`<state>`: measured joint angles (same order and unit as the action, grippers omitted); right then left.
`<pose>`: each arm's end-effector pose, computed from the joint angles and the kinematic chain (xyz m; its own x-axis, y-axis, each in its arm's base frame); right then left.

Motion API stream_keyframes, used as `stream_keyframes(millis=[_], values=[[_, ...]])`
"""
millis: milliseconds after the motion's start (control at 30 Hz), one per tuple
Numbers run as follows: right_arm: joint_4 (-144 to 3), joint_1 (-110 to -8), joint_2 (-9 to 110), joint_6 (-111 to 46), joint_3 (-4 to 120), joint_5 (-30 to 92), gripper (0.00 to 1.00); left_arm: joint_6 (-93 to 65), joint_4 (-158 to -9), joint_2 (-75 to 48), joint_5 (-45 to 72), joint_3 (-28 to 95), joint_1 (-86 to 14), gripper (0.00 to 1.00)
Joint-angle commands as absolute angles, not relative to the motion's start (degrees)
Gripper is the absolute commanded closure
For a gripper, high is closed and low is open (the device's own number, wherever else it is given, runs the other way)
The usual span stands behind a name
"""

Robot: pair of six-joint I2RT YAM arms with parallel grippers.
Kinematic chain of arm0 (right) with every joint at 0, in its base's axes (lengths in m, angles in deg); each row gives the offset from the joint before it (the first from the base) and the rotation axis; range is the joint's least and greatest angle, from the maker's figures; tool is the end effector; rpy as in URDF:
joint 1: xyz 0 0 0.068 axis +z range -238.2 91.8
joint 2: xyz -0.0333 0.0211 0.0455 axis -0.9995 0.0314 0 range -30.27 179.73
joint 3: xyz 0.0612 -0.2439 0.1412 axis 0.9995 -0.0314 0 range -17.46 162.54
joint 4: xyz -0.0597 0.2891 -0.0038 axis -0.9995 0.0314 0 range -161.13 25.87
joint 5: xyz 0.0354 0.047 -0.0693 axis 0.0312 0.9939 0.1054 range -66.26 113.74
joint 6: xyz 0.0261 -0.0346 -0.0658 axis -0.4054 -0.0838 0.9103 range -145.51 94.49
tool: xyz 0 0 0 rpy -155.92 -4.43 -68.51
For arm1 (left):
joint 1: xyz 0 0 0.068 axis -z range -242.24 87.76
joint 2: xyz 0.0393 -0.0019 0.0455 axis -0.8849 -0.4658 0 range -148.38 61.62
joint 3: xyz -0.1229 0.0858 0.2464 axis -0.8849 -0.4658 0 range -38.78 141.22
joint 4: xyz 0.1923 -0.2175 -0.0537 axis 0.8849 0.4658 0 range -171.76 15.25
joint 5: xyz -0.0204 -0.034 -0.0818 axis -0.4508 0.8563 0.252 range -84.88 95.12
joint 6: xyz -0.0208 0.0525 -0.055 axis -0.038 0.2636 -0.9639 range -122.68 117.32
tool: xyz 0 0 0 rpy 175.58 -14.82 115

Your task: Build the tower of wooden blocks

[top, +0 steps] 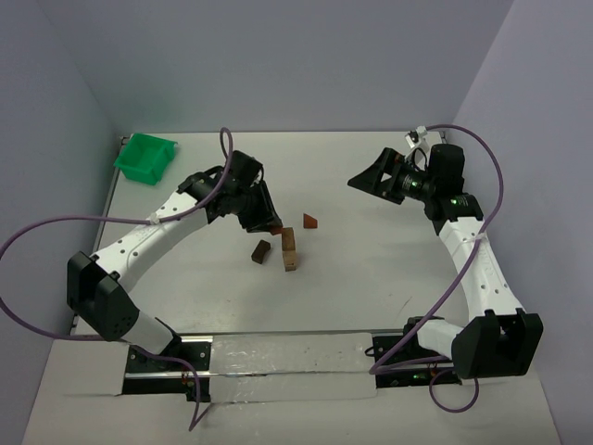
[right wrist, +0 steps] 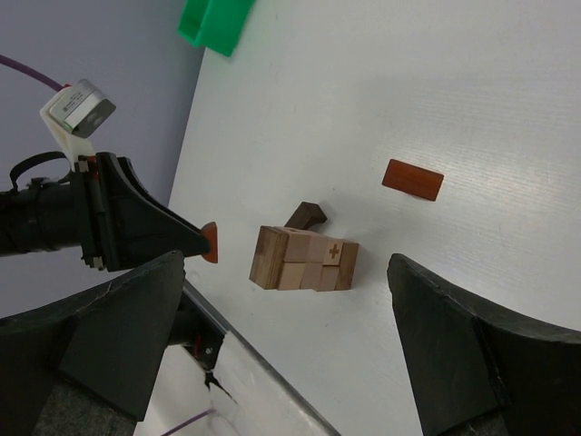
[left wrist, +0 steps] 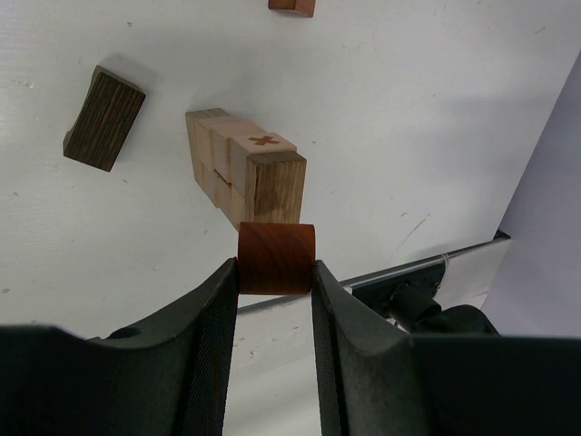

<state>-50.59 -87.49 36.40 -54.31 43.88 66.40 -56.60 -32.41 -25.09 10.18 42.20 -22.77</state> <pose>0.3050 0.0496 0.3503 -0.6806 0.3459 -0.6459 -0.3319 0.6404 0.6926 0.2820 -0.2399 0.3089 -0.9160 -0.2886 -0.2786 -0.1157 0.8552 -0.5053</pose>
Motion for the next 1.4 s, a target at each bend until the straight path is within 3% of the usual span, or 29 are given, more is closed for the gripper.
stream_keyframes(millis=[0,333,967,1167,1267,1367], values=[[-50.1,-87.6,33.5,-52.8,44.4,64.4,0.01,-57.6,-32.5,-24.6,8.5,41.3,-21.5,1.00],[-47.4,-84.9,32.1,-49.0,46.1,60.8,0.01,-54.8,-32.2,-23.4,3.2,38.4,-23.9,1.00],[-46.8,-83.2,32.5,-47.0,46.9,59.0,0.00,-39.1,-32.2,-38.3,-0.1,36.8,-38.6,1.00],[-47.1,-82.9,32.5,-46.7,46.4,58.6,0.00,-38.5,-35.0,-40.7,0.3,35.6,-39.2,0.90],[-47.1,-82.3,32.7,-46.5,46.5,58.3,0.00,-38.9,-36.0,-41.0,1.0,34.4,-39.2,0.91],[-47.0,-82.0,32.8,-46.3,46.8,58.0,0.00,-39.7,-38.1,-40.3,0.8,33.0,-39.2,0.98]])
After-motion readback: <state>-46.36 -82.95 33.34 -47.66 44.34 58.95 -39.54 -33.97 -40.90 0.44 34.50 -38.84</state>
